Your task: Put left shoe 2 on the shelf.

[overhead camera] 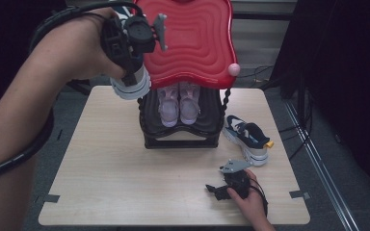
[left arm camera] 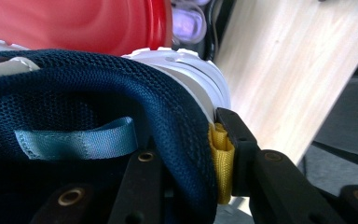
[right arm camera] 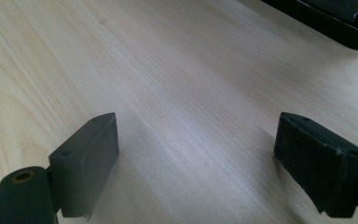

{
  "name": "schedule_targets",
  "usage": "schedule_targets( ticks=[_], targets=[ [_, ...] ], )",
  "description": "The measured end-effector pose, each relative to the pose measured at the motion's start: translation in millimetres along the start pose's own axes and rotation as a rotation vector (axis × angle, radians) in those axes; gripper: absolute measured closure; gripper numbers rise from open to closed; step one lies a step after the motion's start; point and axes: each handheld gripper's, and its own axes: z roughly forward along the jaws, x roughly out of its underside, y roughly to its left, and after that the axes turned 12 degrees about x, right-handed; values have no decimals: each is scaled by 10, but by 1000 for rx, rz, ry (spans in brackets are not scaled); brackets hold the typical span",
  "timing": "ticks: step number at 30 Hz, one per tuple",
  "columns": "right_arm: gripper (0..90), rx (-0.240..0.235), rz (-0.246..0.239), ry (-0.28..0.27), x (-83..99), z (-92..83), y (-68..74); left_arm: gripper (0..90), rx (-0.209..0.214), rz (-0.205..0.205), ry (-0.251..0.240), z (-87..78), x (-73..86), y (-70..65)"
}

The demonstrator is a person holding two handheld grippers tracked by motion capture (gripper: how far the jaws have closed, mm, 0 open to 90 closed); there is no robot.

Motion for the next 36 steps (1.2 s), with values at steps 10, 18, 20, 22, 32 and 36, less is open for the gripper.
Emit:
schedule_targets(
  ticks=[10, 18, 20, 22, 32, 36],
  targets=[
    [132, 0, 0, 0, 0, 0, 0, 723, -29, 101, 22, 54, -432, 120],
    [132, 0, 1, 1, 0, -1, 0, 722, -36, 122, 32, 126, -630, 215],
    [132, 0, 0, 0, 0, 0, 0, 722, -37, 132, 38, 155, -675, 245],
    [132, 0, 0, 0, 0, 0, 0, 721, -30, 135, 37, 197, -718, 307],
    [132, 0, 1, 1, 0, -1, 1, 716, -76, 135, 50, 270, -755, 514],
    [132, 0, 0, 0, 0, 0, 0, 715, -92, 159, 50, 285, -801, 543]
  ],
)
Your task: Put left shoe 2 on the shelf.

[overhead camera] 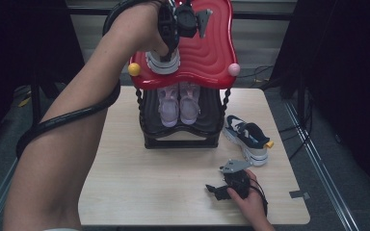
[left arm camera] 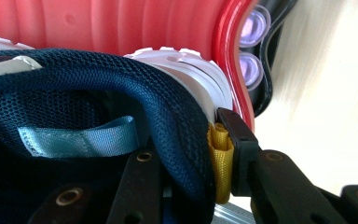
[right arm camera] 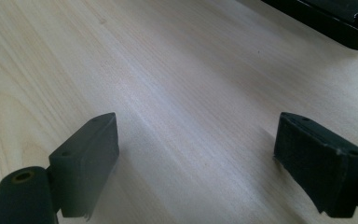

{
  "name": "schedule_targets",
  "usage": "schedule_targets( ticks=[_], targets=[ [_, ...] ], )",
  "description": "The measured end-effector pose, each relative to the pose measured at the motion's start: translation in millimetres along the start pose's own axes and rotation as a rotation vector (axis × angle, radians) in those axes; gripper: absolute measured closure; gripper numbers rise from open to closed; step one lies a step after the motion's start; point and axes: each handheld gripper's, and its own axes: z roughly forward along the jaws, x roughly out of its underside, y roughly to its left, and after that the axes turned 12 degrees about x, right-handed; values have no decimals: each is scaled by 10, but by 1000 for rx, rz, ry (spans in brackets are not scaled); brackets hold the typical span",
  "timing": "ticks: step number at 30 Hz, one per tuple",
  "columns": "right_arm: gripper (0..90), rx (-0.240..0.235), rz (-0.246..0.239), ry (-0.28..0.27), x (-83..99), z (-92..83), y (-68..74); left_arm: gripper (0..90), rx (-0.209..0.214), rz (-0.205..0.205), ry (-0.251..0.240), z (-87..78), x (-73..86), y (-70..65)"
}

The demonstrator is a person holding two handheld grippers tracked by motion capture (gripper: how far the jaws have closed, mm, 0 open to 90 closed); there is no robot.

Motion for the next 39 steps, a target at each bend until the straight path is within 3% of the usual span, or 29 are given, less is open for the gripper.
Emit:
schedule_targets(
  ticks=[9, 19, 34, 39],
  targets=[
    [132, 0, 0, 0, 0, 0, 0, 702, -15, 9, -10, 92, -20, 88],
    [132, 0, -1, 0, 0, 0, 0, 694, -16, 35, -6, 117, -20, 70],
    [132, 0, 0, 0, 0, 0, 0, 646, -14, -9, -44, 110, 50, 102],
    [132, 0, 0, 1, 0, 0, 0, 646, -13, 5, -35, 111, 43, 96]
  ],
)
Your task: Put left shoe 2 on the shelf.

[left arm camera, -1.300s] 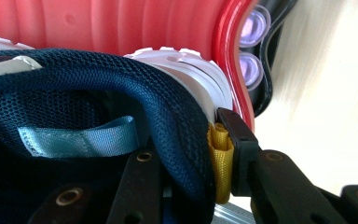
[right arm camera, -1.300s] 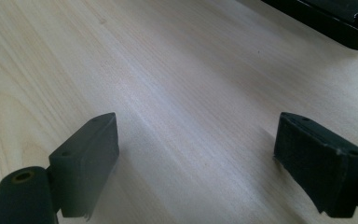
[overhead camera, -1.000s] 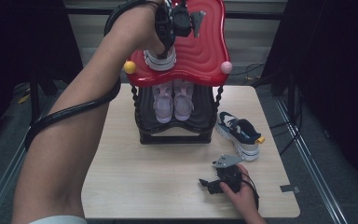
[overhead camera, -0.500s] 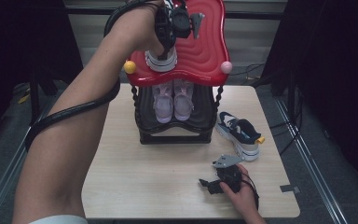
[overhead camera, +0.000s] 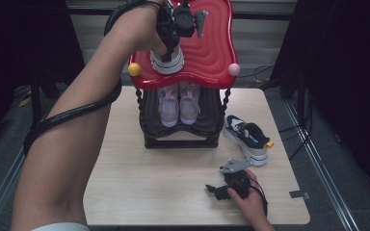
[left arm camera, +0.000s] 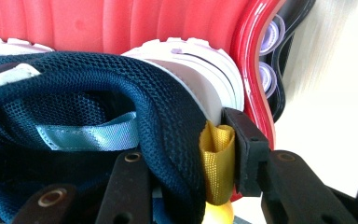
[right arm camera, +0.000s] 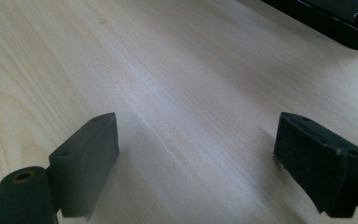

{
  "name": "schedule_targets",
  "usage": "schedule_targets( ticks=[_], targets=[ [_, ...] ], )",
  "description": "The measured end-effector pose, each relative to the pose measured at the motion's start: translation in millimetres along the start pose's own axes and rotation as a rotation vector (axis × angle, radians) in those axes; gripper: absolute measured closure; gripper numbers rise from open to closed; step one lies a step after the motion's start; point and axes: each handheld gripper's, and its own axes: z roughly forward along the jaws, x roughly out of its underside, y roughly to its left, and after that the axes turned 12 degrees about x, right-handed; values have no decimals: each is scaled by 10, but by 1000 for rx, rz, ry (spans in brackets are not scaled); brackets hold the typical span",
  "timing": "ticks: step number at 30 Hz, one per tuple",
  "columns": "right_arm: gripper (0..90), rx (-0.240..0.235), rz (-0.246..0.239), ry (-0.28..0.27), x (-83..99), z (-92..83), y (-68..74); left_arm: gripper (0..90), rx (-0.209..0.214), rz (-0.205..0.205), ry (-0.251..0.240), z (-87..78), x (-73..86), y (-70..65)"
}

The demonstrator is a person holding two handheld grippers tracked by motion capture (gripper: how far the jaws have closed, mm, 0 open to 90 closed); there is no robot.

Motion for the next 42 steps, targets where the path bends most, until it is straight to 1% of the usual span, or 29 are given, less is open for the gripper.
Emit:
schedule_targets(
  ticks=[1, 2, 4, 5, 7, 10, 11, 12, 14, 16, 17, 18, 19, 20, 22, 24, 25, 26, 29, 30, 33, 34, 35, 36, 37, 38, 40, 41, 42],
  targets=[
    [132, 0, 0, 0, 0, 0, 0, 649, 0, 0, 0, 0, 0, 0],
    [132, 0, 0, 0, 0, 0, 0, 651, -1, 26, 12, 7, 0, -10],
    [132, 0, 0, 0, 0, 0, 1, 655, 0, 31, 12, 12, 3, -18],
    [132, 0, 0, 0, 0, 0, 0, 655, 2, 43, 22, 10, 9, -23],
    [132, 0, 0, 0, 0, 0, 0, 649, -1, 35, 15, 5, 18, -19],
    [132, 0, 0, 0, 0, 0, 0, 625, -13, 9, -3, 5, 22, -20],
    [132, 0, 0, 0, 0, 0, 0, 599, -13, 9, -3, 5, 22, -20],
    [132, 0, -1, -1, 0, 1, -1, 572, -25, -8, -21, 5, 23, -20],
    [132, 0, 0, 0, 0, 0, 0, 569, -27, -6, -17, 4, 24, -20],
    [132, 1, 0, 0, 0, 0, 1, 542, -33, -28, -24, 2, 26, -14],
    [132, 1, 0, 0, 0, 0, 1, 525, -33, -28, -24, 2, 26, -14],
    [132, 0, 0, 0, 0, 0, 0, 499, -37, -45, -29, -2, 29, -7],
    [132, 0, 0, 0, 0, 0, 0, 480, -37, -53, -34, -7, 32, -2],
    [132, 0, 0, 0, 0, 0, 0, 454, -40, -72, -52, -5, 36, 2],
    [132, 0, 0, 0, 0, 0, 1, 387, -33, -111, -52, -19, 37, 21],
    [132, 0, -1, -1, 0, 1, 0, 371, -28, -133, -67, -22, 49, 29],
    [132, 0, 0, 0, 0, 0, 0, 367, -28, -133, -67, -22, 49, 29],
    [132, 0, 0, 0, 0, 0, 0, 359, -16, -156, -77, -28, 60, 33],
    [132, 0, 0, 0, 0, 0, 0, 331, -13, -159, -92, -50, 64, 26],
    [132, 0, -1, -1, 0, 1, 0, 335, -3, -162, -120, -75, 63, 16],
    [132, 0, 1, 0, 0, 0, 1, 365, -11, -155, -119, -91, 36, 3],
    [132, 0, 1, 0, 0, 0, 1, 406, -11, -155, -119, -91, 36, 3],
    [132, 0, 0, 0, 0, 0, 1, 447, -4, -137, -120, -84, 12, -15],
    [132, 1, 0, 0, 0, 0, 1, 465, -4, -137, -120, -84, 12, -15],
    [132, 0, -1, -1, 0, 1, 0, 493, -10, -122, -113, -77, -7, -23],
    [132, 1, 0, 0, 0, 0, 1, 536, -5, -116, -109, -73, -12, -26],
    [132, 1, -1, -2, 0, 1, 0, 577, -11, -107, -100, -61, -19, -33],
    [132, 1, -1, -2, 0, 1, 0, 589, -11, -107, -100, -61, -19, -33],
    [132, 1, -1, -1, 0, 1, 0, 589, -11, -97, -93, -59, -22, -36]
  ],
)
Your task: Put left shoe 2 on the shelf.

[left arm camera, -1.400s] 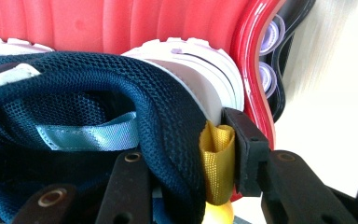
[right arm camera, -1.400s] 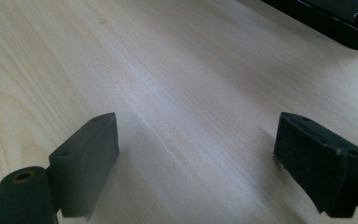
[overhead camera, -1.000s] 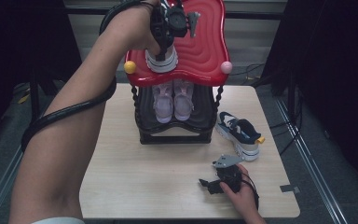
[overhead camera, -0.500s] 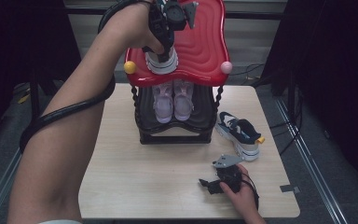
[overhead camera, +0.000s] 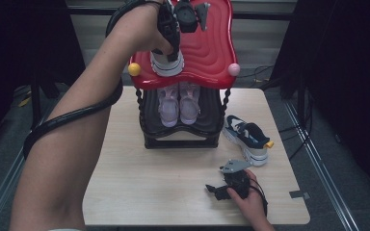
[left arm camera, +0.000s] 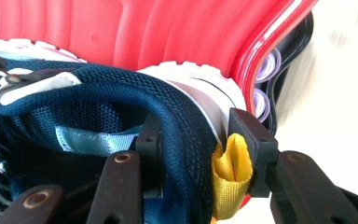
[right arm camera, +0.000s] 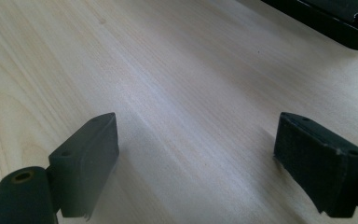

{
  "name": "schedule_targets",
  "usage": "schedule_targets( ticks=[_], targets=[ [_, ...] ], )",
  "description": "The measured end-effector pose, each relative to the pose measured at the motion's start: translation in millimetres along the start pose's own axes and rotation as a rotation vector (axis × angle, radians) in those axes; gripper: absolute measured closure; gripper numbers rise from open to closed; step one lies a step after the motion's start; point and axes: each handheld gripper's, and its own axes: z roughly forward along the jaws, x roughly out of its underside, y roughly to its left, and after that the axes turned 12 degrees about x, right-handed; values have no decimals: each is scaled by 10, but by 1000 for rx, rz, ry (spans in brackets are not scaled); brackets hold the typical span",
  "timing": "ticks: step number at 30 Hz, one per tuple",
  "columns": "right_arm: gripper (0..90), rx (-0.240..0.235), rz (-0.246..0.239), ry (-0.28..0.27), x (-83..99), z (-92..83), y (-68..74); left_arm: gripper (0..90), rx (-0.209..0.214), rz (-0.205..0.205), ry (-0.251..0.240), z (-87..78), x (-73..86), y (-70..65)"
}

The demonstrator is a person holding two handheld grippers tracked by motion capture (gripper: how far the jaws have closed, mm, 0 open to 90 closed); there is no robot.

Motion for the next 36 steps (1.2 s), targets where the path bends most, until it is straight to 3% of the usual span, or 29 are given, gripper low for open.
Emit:
schedule_targets(
  ticks=[7, 15, 18, 19, 20, 23, 24, 26, 27, 28, 29, 33, 36],
  targets=[
    [132, 0, 1, 1, 0, -1, 0, 598, 3, 33, 24, -10, 7, -14],
    [132, 0, 1, 1, 0, -1, 0, 595, -1, 43, 25, -3, 29, -6],
    [132, 0, 0, 0, 0, 0, 0, 489, -16, 10, 1, -27, 28, 8],
    [132, 0, 1, 1, 0, -1, 1, 450, -10, -39, -23, -52, 31, 23],
    [132, 0, 1, 1, 0, -1, 1, 426, -9, -49, -30, -67, 32, 26],
    [132, 0, 1, 1, 0, -1, 1, 367, 0, -73, -31, -92, 33, 23],
    [132, 0, 1, 1, 0, -1, 1, 338, 4, -104, -27, -117, 39, 19],
    [132, 0, 0, 0, 0, 0, 0, 330, 2, -108, -34, -133, 46, 18],
    [132, 0, 1, 1, 0, -1, 1, 319, 23, -161, -58, -162, 66, 8],
    [132, 0, 0, 0, 0, 0, 0, 302, 33, -176, -68, -172, 75, 11],
    [132, 0, 0, 0, 0, 0, 0, 288, 33, -176, -68, -172, 75, 11],
    [132, 0, 1, 0, 0, 0, 1, 256, 76, -248, -44, -192, 138, 9],
    [132, 1, 0, 1, 0, -1, 0, 252, 85, -267, -50, -228, 169, 11]
  ],
)
